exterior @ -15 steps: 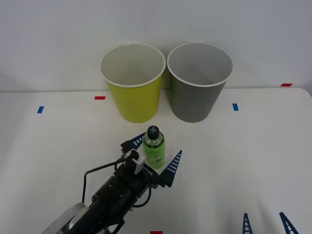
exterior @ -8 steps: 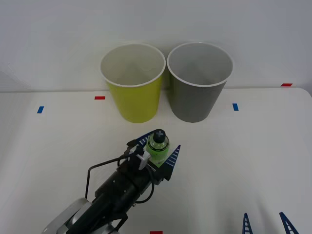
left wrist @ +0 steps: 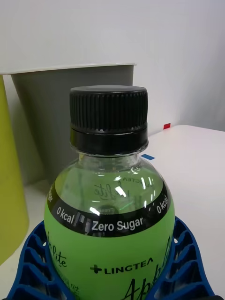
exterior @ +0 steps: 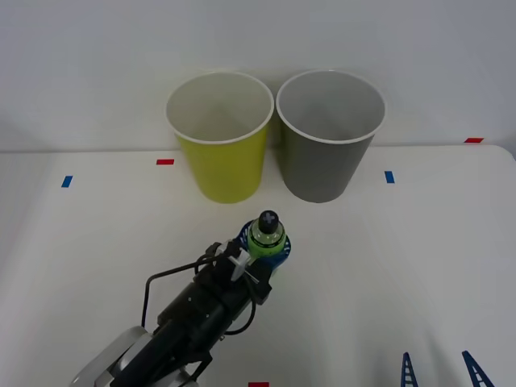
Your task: Put cans in the gray bin and PET bottles in the light green bin.
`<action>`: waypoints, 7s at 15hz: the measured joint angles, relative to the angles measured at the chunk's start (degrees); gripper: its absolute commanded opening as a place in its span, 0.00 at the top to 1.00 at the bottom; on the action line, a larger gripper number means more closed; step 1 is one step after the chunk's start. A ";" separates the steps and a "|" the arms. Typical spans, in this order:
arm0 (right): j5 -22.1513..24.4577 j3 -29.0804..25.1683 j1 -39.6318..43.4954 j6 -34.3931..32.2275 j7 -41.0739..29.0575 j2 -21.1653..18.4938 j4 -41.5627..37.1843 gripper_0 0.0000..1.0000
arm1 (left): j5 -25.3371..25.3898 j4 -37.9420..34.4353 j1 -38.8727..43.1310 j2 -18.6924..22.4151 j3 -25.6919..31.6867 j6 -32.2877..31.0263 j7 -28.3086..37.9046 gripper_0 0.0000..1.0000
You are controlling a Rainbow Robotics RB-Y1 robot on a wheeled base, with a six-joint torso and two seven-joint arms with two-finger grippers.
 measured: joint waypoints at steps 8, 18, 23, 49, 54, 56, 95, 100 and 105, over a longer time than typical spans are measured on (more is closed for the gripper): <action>0.00 0.00 0.00 0.00 0.00 0.00 0.00 0.23 | 0.05 -16.02 3.01 0.98 1.67 19.65 0.64 1.00; 0.00 0.00 0.00 0.00 0.00 0.00 0.00 0.23 | 8.67 -39.53 4.93 5.59 14.84 46.54 3.63 0.99; 0.00 0.00 0.00 0.00 0.00 0.00 0.00 0.23 | 16.90 -49.96 4.75 5.83 24.90 59.27 4.25 1.00; 0.00 0.00 0.00 0.00 0.00 0.00 0.00 0.23 | 23.14 -18.91 -35.46 5.46 26.31 57.08 5.55 1.00; 0.00 0.00 0.00 0.00 0.00 0.00 0.00 0.23 | 22.12 -10.38 -40.31 4.99 23.91 51.04 6.12 1.00; 0.00 0.00 0.00 0.00 0.00 0.00 0.00 0.23 | 20.11 -9.06 -40.57 4.16 23.88 49.74 6.22 1.00; 0.00 0.00 0.00 0.00 0.00 0.00 -0.01 0.23 | 19.12 -49.05 21.05 7.42 29.19 41.39 8.47 0.00; 0.00 0.00 0.00 0.00 0.00 0.00 0.00 0.23 | 17.23 -47.36 33.86 7.56 27.49 26.65 7.87 0.00; 0.00 0.00 0.00 0.00 0.00 0.00 0.00 0.23 | 15.57 -30.91 36.02 7.80 22.64 1.92 6.89 0.00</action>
